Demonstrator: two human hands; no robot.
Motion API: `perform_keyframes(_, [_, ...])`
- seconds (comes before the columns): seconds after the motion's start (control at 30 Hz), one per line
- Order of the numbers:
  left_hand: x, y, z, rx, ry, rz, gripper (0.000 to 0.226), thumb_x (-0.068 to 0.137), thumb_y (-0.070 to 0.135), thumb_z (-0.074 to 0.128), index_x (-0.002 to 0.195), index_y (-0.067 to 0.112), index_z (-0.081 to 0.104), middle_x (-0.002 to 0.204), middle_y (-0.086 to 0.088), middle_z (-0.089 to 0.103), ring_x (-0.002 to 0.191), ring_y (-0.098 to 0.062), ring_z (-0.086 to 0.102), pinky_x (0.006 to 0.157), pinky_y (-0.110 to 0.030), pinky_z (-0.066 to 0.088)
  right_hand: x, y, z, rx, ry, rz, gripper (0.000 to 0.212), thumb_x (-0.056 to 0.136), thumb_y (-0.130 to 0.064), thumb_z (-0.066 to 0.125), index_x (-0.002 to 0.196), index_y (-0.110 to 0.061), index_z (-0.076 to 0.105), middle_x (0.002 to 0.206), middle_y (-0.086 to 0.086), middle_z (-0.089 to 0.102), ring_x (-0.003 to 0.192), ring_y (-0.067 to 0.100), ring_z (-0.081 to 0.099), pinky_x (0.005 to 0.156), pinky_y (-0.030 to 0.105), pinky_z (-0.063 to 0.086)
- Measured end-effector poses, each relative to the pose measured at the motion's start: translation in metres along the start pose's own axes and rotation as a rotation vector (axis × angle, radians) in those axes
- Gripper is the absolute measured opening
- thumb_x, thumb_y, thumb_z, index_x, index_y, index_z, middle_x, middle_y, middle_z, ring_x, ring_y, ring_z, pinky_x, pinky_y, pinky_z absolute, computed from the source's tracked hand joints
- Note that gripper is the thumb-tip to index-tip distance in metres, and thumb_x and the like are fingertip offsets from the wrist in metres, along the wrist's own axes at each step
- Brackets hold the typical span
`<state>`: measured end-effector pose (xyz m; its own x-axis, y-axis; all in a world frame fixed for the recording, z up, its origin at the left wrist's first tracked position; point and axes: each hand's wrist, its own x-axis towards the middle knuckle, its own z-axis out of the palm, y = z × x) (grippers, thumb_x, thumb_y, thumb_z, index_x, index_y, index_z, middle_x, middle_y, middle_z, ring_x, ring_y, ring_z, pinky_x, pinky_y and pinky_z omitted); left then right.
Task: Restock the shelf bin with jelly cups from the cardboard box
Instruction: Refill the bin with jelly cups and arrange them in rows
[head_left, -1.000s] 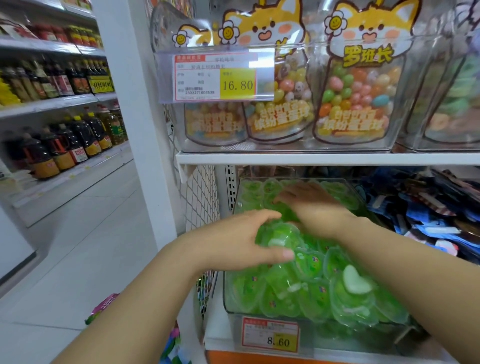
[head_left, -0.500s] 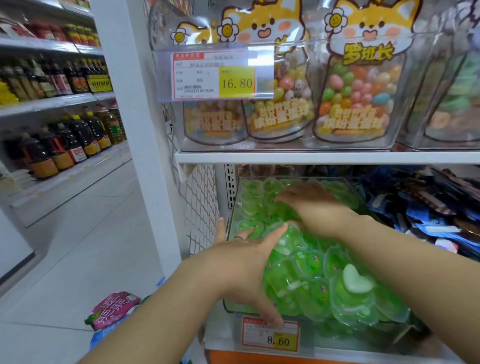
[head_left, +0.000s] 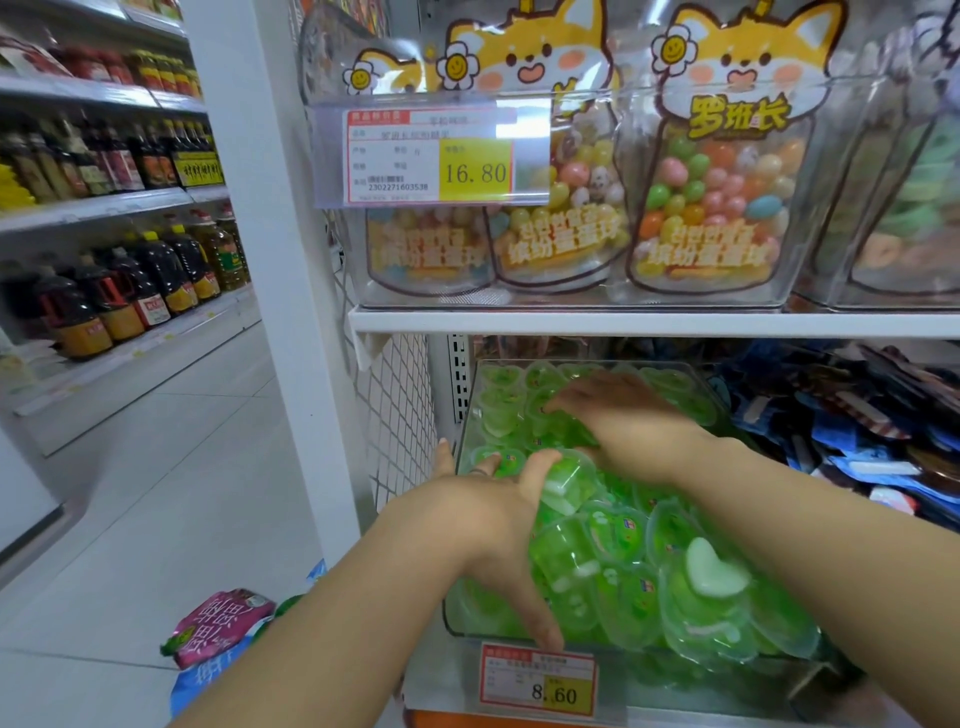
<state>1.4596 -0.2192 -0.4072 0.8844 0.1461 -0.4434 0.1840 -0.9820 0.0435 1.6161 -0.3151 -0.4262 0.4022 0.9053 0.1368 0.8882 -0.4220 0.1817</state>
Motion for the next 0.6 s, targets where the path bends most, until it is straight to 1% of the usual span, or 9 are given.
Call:
perform_keyframes(0.13, [0.003, -0.001, 0.001, -0.009, 0.001, -0.005, 0.137, 0.061, 0.066, 0.074, 0.14, 0.032, -0.033, 0.153, -0.013, 0.028, 0.146, -0.019, -0.005, 0.113, -0.058, -0.011, 0.0, -0.001, -0.002, 0.011, -0.007, -0.001, 0.058, 0.091, -0.032, 0.057, 0.143, -0.031, 0.032, 0.148, -0.004, 0.034, 0.135, 0.019, 0.029, 0.111, 0.031, 0.019])
perform_keyframes(0.3, [0.006, 0.0, 0.005, 0.013, 0.031, -0.014, 0.137, 0.06, 0.072, 0.07, 0.142, 0.026, -0.031, 0.153, -0.015, 0.027, 0.147, -0.021, -0.005, 0.112, -0.058, -0.014, -0.001, -0.001, -0.001, 0.012, -0.008, -0.005, 0.059, 0.091, -0.032, 0.057, 0.144, -0.032, 0.031, 0.148, -0.005, 0.033, 0.136, 0.018, 0.028, 0.111, 0.031, 0.02])
perform_keyframes(0.43, [0.006, -0.001, 0.008, 0.047, 0.054, -0.019, 0.138, 0.059, 0.076, 0.066, 0.142, 0.024, -0.031, 0.155, -0.011, 0.024, 0.146, -0.02, -0.007, 0.112, -0.058, -0.016, -0.003, 0.0, 0.0, 0.012, 0.002, -0.007, 0.06, 0.09, -0.033, 0.058, 0.144, -0.034, 0.03, 0.147, -0.007, 0.033, 0.135, 0.017, 0.028, 0.111, 0.03, 0.02])
perform_keyframes(0.6, [0.006, -0.003, 0.011, 0.04, 0.086, -0.009, 0.139, 0.058, 0.077, 0.066, 0.144, 0.022, -0.028, 0.156, -0.008, 0.021, 0.146, -0.019, -0.009, 0.111, -0.058, -0.017, -0.006, 0.0, -0.001, 0.0, 0.01, -0.004, 0.06, 0.091, -0.033, 0.056, 0.144, -0.035, 0.029, 0.149, -0.007, 0.032, 0.136, 0.017, 0.028, 0.111, 0.029, 0.019])
